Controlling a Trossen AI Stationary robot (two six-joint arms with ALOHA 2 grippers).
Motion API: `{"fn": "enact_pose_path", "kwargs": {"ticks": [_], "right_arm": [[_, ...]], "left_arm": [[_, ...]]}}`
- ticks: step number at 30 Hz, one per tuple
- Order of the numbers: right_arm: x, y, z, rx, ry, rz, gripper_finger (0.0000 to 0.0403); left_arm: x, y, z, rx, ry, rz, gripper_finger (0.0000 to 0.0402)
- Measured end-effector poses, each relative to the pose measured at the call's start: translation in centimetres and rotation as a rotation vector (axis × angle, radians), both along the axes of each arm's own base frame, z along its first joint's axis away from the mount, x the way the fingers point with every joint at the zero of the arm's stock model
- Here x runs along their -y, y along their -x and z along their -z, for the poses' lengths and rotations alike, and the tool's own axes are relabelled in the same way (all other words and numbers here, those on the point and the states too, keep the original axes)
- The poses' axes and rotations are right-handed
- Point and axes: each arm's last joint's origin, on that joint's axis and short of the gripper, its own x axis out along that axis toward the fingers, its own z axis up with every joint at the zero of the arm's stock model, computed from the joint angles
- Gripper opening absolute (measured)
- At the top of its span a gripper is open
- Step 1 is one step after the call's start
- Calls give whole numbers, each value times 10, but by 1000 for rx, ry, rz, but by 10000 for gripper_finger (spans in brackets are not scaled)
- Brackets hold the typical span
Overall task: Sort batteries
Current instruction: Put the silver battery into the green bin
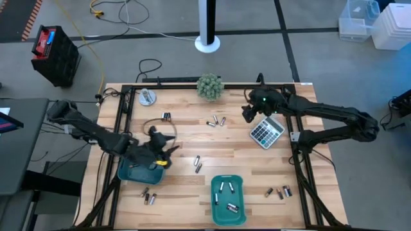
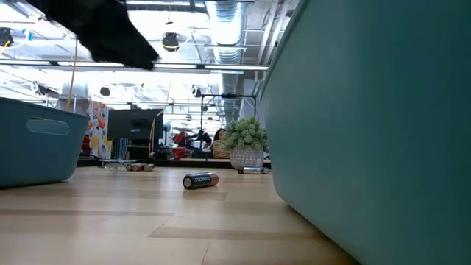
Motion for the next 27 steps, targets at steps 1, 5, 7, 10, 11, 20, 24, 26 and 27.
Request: {"fn": "enact_pose_path", "kwargs": {"ticks": [1, 5, 7, 10, 11, 20, 24, 26, 27], "right_arm": [[1, 0, 0, 5, -2, -11, 223], [0, -1, -1, -7, 20, -89, 223], [-3, -2, 0, -13, 21, -169, 223], [-10, -5, -1, -16, 31, -278, 223], [-13, -7, 0, -19, 36, -303, 223], [-44, -16, -1, -27, 69, -486, 223], [-58, -15, -6, -10, 77, -544, 223], [-65, -13, -9, -2, 80, -572, 223], [-69, -12, -10, 5, 79, -584, 223]], "left_arm": [[-4, -7, 2, -8, -4, 10, 201], [-33, -37, 5, -83, -6, 112, 201], [-52, -49, 7, -138, -15, 142, 201], [-80, -65, 8, -192, -16, 207, 201], [-88, -70, 9, -206, -17, 233, 201], [-152, -124, 34, -390, -1, 337, 201], [-171, -147, 47, -485, -2, 346, 201], [-179, -158, 51, -509, -8, 348, 201], [-183, -162, 52, -524, -9, 348, 201]]}}
